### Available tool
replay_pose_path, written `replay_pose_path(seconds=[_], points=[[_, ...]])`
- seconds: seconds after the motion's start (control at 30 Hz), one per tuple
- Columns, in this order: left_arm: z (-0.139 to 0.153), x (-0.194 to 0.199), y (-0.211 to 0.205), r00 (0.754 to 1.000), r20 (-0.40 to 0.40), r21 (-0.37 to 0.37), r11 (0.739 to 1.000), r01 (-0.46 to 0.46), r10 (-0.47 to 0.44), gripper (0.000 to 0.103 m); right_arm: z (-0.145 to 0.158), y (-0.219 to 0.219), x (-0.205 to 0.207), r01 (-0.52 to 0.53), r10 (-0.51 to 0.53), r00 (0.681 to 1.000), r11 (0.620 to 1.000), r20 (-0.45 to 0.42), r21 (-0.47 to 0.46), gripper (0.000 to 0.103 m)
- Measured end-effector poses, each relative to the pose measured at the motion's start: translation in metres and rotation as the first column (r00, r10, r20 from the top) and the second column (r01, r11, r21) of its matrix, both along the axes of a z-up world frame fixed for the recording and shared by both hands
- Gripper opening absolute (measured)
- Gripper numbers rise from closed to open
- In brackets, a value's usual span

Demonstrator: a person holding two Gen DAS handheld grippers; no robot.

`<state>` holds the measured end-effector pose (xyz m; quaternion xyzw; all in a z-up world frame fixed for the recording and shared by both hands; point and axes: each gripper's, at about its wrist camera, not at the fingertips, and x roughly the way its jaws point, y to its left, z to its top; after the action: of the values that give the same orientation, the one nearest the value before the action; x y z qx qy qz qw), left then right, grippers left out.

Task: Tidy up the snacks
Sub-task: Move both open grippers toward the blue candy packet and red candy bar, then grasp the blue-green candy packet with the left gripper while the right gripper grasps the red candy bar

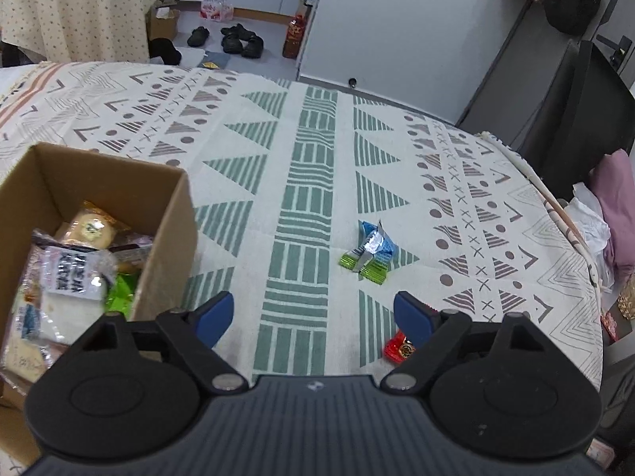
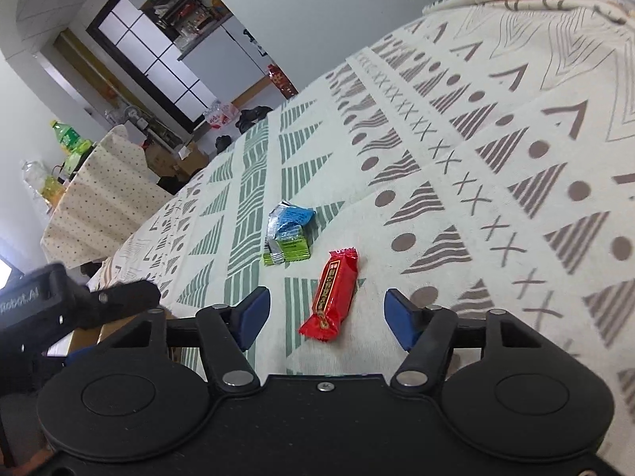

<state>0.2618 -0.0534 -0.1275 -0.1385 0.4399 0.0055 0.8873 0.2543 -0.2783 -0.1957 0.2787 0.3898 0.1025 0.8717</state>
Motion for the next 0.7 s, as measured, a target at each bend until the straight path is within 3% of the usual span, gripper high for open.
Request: replay_pose_path(seconds=[0.23,0.33,0.4,0.43,0.53,0.7], points=[[-0.01,0.019,-0.002,1.0,-0.008,0.003,1.0,-0.008,0.008,0.077,-0.011,0.017,0.017,-0.015,0.014,0.999,0.999,-0.03,-0.035,0.053],[-0.015,0.024,-0.003,1.0,-0.016,0.008,1.0,-0.012,0.013,0.076,-0.016,0.021,0.021,-0.027,0.026,0.999,0.999,-0.043,-0.035,0.043],[-0.019,0.028,-0.004,1.0,-0.023,0.007,1.0,-0.018,0.018,0.076,-0.018,0.022,0.023,-0.04,0.037,0.998,0.998,-0.048,-0.05,0.028],[-0.021,0.031,-0.005,0.999,-0.027,0.004,1.0,-0.019,0.019,0.076,-0.02,0.021,0.024,-0.039,0.037,0.998,0.998,-0.052,-0.054,0.026],[-0.026,0.037,-0.008,0.999,-0.04,0.0,1.0,-0.022,0.022,0.076,-0.022,0.017,0.027,-0.033,0.031,0.998,0.999,-0.055,-0.03,0.023],[-0.031,0.046,-0.017,0.999,-0.04,-0.001,1.0,-0.015,0.015,0.075,-0.019,0.014,0.03,-0.019,0.016,0.999,0.997,-0.03,-0.072,0.023]])
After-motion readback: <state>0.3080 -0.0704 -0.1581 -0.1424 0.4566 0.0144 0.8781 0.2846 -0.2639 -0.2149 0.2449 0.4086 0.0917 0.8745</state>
